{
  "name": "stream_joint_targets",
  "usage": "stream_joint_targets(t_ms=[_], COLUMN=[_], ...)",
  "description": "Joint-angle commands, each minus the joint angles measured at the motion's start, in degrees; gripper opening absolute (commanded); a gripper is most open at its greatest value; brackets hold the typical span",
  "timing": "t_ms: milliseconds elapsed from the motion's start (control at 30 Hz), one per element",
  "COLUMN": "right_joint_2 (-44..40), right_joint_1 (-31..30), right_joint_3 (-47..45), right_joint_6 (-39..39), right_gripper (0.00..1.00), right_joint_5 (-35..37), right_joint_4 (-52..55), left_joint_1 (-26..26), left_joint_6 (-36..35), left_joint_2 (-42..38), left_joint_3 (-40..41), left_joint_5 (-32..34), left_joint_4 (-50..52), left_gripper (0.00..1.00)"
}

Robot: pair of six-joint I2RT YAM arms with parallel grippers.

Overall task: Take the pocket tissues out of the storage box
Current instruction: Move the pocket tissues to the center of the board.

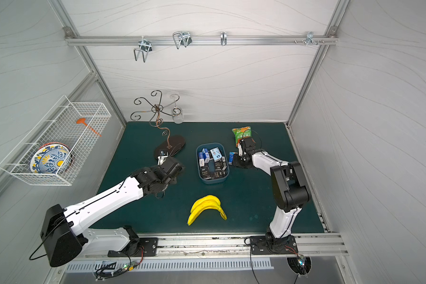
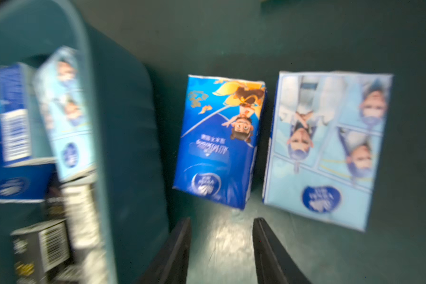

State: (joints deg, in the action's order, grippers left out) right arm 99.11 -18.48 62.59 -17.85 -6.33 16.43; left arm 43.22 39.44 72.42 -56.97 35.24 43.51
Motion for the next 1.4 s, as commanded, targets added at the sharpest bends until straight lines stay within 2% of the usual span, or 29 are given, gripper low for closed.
stream_joint_targets(t_ms=[0,200,333,533,800,1133,1367], right_joint_2=[-4.6,-1.8,2.9,7.7,9.2,15.2,15.3], right_joint_1=[1.8,9.1,11.3,11.9,12.4,12.6,12.6], right_joint_3=[-0.4,0.5,2.6,5.3,6.9,13.4,13.4], right_joint_6=[1.1,0.7,1.0,1.8,2.1,3.6,4.2], right_gripper=[0.47,0.46,0.45,0.45,0.46,0.47,0.44], right_joint_5=[0.6,-3.3,-5.1,-6.1,-8.8,-11.4,-11.4], right_joint_4=[2.1,1.0,0.1,-0.8,-1.0,6.0,7.0], left_joint_1=[-0.2,-0.2,-0.2,-0.2,-0.2,-0.2,-0.2], left_joint_6=[-0.3,-0.1,0.1,0.2,0.1,0.0,0.0], left_joint_2=[-1.4,-2.5,-2.7,-2.5,-2.2,-1.7,-2.4], left_joint_3=[-1.4,-1.2,-1.0,-1.1,-1.7,-1.7,-1.3], left_joint_5=[1.4,1.5,1.7,2.0,2.3,1.9,2.0], left_joint_4=[-0.4,0.3,0.6,1.3,1.5,1.6,1.6], left_gripper=[0.40,0.40,0.40,0.40,0.40,0.40,0.41])
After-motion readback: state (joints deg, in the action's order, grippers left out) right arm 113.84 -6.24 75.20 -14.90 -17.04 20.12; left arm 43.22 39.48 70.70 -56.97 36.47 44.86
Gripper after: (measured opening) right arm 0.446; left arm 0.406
